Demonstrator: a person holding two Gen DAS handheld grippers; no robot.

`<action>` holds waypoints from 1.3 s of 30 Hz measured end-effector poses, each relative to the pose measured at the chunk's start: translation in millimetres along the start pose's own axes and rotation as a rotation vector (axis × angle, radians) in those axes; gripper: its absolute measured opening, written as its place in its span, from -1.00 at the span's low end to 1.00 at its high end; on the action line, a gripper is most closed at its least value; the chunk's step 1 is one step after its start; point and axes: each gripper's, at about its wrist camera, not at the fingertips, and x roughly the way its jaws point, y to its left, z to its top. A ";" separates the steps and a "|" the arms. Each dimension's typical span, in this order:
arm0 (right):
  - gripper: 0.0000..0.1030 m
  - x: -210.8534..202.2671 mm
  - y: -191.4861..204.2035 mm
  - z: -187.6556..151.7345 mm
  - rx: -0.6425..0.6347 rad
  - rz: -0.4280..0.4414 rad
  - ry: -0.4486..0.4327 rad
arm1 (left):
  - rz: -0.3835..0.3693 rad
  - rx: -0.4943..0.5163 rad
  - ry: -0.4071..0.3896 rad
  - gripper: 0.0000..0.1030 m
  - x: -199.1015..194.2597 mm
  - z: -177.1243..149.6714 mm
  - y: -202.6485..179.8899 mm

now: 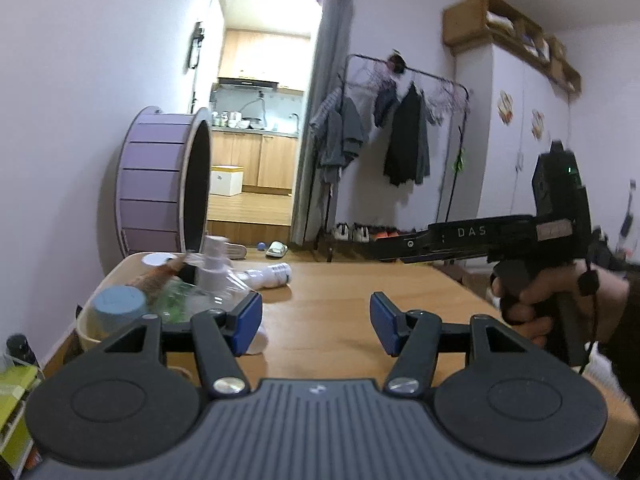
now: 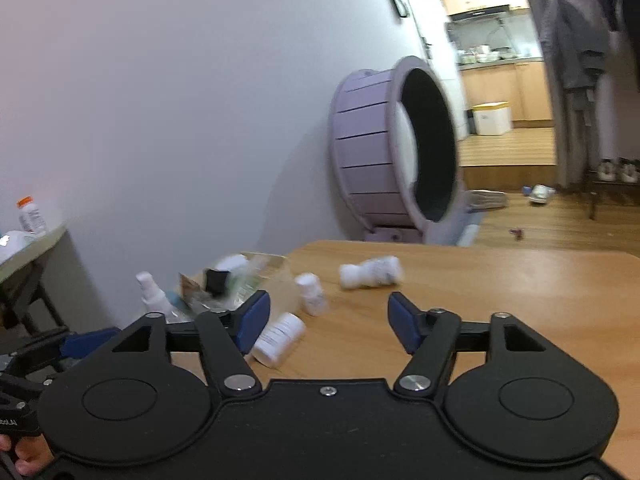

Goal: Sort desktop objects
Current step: 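Move the left tool over the table toward the white pill bottles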

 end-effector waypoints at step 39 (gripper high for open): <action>0.80 -80.1 -32.5 -18.1 0.048 -0.052 -0.164 | 0.525 0.258 0.413 0.14 175.9 -4.8 -41.4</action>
